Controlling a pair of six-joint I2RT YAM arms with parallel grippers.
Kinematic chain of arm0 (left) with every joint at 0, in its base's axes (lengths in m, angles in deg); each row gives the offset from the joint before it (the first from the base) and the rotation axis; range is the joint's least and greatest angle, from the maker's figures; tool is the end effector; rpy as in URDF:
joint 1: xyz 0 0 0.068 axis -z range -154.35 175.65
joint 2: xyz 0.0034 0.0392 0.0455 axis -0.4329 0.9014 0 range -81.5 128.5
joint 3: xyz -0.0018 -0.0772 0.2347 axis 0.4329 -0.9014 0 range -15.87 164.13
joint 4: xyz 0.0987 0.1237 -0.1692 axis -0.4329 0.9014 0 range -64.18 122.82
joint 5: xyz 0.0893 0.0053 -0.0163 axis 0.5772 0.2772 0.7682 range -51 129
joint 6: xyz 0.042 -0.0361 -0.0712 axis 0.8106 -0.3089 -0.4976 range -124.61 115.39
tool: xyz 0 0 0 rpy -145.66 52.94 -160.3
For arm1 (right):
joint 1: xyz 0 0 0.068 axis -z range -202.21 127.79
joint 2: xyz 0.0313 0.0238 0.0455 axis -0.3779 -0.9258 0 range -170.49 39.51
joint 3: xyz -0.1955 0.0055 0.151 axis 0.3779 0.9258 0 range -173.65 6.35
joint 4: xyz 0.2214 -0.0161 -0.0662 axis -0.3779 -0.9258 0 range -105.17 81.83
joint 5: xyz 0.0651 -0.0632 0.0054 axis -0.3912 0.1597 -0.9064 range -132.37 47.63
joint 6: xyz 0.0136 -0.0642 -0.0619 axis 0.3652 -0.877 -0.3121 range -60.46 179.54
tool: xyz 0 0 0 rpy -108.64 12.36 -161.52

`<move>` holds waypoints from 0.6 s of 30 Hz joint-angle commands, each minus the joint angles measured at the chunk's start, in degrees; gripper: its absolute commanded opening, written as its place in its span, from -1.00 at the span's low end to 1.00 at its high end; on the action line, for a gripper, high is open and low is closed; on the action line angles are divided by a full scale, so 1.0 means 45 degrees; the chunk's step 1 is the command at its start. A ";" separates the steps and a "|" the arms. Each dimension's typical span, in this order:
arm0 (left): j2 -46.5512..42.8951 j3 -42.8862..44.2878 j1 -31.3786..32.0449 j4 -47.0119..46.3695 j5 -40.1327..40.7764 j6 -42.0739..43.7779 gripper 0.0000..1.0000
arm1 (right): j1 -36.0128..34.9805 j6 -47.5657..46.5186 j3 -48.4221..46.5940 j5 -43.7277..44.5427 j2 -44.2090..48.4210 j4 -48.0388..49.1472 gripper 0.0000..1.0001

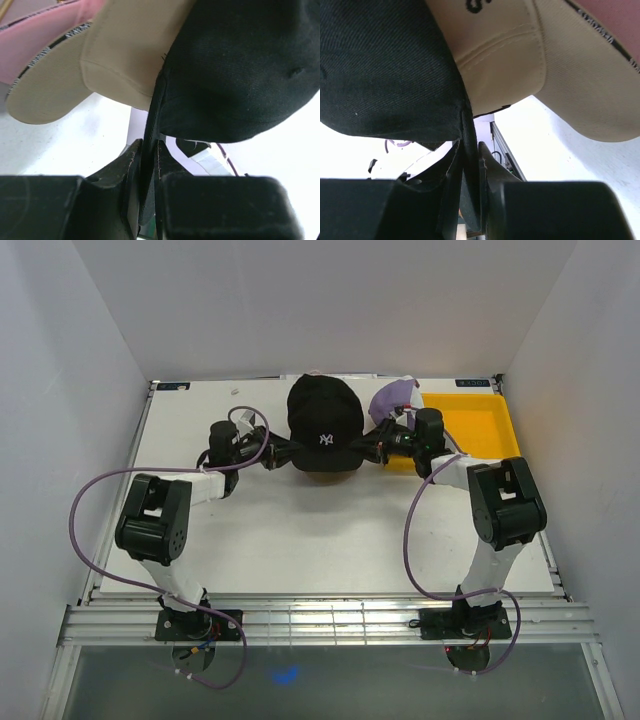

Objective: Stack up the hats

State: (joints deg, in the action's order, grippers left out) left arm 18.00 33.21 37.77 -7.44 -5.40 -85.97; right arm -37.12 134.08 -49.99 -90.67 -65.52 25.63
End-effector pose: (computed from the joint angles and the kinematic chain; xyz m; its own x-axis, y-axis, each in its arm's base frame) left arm 0.3469 -0.1322 0.1828 -0.8379 -0.5425 0.0606 -0.1645 0.1450 -0.9757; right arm 0.3618 0.1586 0.1895 -0.9032 0.4230 -0.0726 0.0079 0.1855 0.9826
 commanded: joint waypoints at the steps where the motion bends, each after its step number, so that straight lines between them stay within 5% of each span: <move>1: 0.0153 -0.0320 -0.0291 0.0183 0.0179 0.0463 -1.00 | 0.0619 -0.0822 0.0331 0.0146 -0.0389 -0.0382 -0.67; 18: 0.1072 -0.0282 -0.0291 0.0398 0.0141 0.1088 -1.00 | 0.0737 -0.2053 -0.0605 0.0478 -0.0820 -0.2120 -0.54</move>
State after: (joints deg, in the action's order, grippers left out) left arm 22.20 32.72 37.86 -9.36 -5.86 -83.85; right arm -36.79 128.66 -51.67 -91.06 -67.88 21.33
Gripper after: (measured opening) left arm 0.236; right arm 0.222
